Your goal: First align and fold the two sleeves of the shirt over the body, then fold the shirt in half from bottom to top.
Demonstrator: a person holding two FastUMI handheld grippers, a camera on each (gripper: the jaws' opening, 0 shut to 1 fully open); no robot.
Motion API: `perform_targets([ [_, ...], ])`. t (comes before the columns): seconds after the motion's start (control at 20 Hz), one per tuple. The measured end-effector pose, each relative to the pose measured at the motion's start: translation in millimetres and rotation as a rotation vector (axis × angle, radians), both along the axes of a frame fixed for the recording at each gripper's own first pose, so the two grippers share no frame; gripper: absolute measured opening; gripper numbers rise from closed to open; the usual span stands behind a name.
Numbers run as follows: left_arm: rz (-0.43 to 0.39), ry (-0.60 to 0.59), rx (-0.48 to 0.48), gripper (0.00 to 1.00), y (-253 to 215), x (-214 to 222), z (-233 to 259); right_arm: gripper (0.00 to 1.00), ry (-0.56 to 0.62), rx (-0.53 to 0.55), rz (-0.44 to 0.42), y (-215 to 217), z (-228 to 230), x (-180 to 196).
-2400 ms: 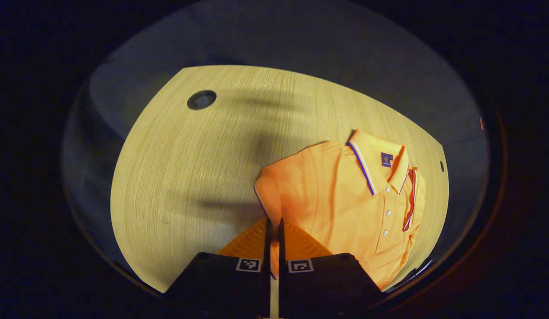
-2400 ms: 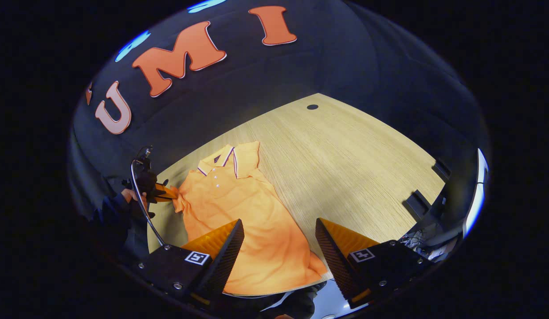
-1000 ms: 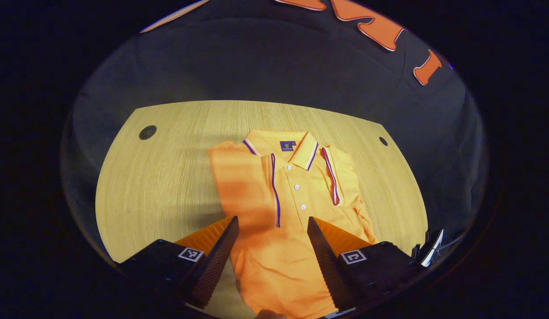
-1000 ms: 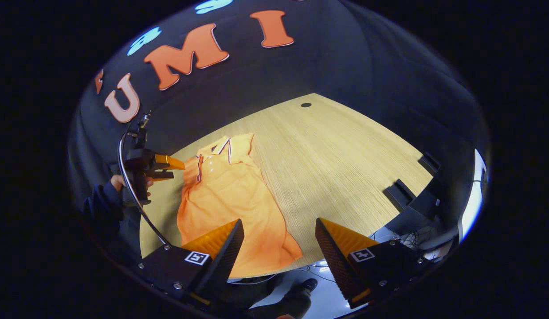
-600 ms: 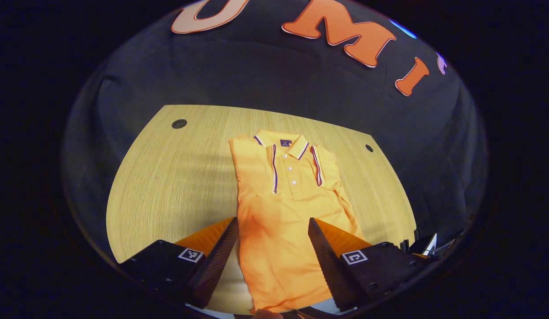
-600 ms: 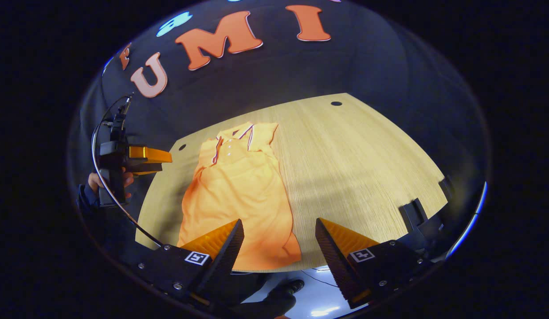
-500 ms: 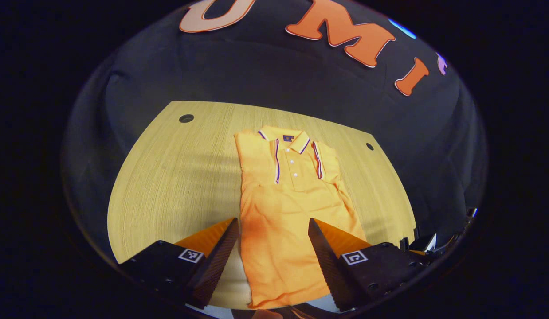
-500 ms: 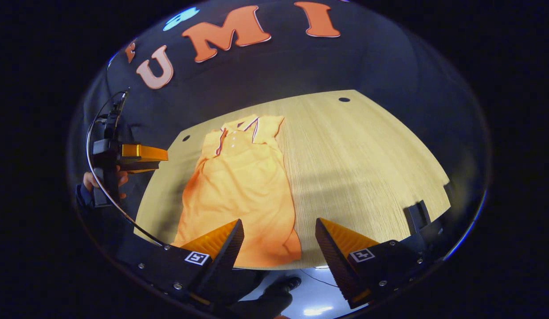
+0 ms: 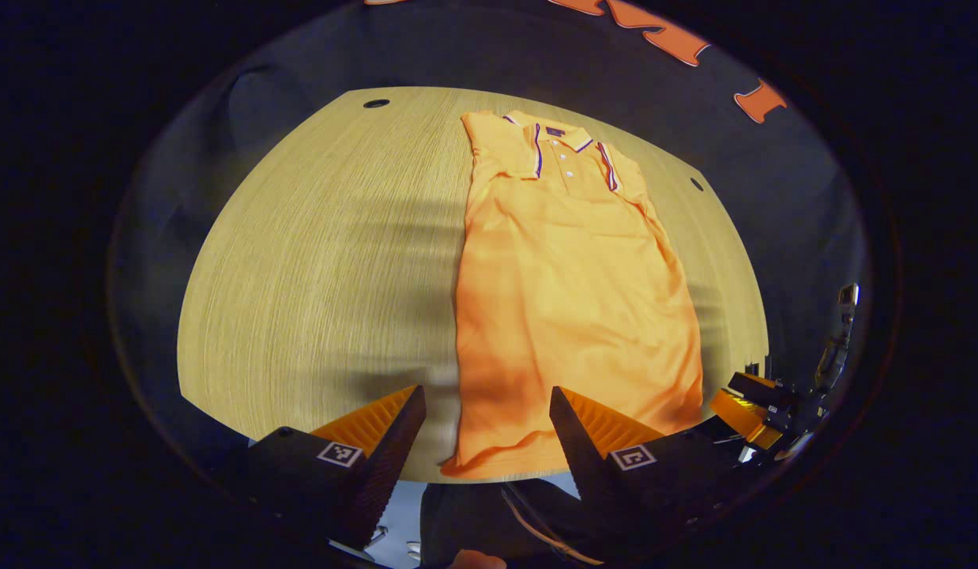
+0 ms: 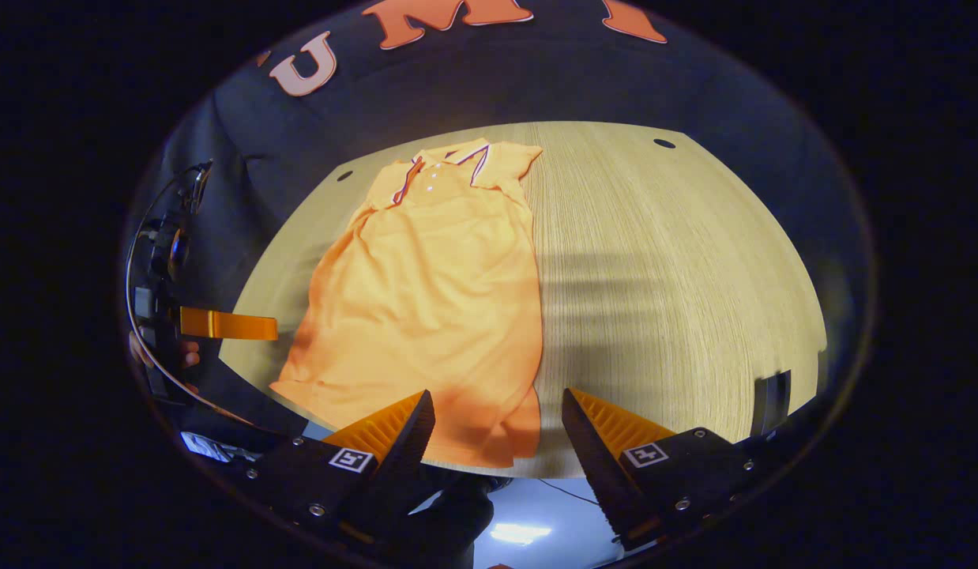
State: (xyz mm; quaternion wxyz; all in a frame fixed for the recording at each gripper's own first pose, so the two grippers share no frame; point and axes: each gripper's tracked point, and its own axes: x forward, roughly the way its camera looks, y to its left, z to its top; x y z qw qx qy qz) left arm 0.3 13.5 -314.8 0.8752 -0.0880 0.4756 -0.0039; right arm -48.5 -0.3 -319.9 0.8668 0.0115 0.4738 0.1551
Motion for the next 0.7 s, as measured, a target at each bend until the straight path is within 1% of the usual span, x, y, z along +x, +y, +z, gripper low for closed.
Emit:
perform_targets([
  [0.2,-0.018,-0.031,0.033,0.98,-8.3,-12.2,-21.2,0.98,-0.001,-0.040,0.010,-0.8,-15.3,-5.6],
  [0.4,-0.017,-0.020,0.063,0.98,-10.3,-21.8,-35.2,0.98,0.001,-0.059,0.037,6.3,-22.5,-9.5],
  [0.55,-0.012,-0.002,0.111,0.98,-5.4,-30.1,-52.9,0.98,0.029,-0.087,0.040,7.0,-34.8,-12.4],
  [0.6,-0.011,0.007,0.102,0.98,-8.3,-33.8,-58.7,0.98,0.033,-0.087,0.040,7.3,-38.1,-12.8],
  [0.65,-0.012,0.006,0.123,0.98,-7.5,-36.4,-59.1,0.98,0.051,-0.095,0.037,5.6,-42.5,-16.9],
  [0.7,-0.025,-0.013,0.150,0.98,-6.6,-32.5,-61.9,0.96,0.020,-0.092,0.025,6.7,-40.5,-12.1],
])
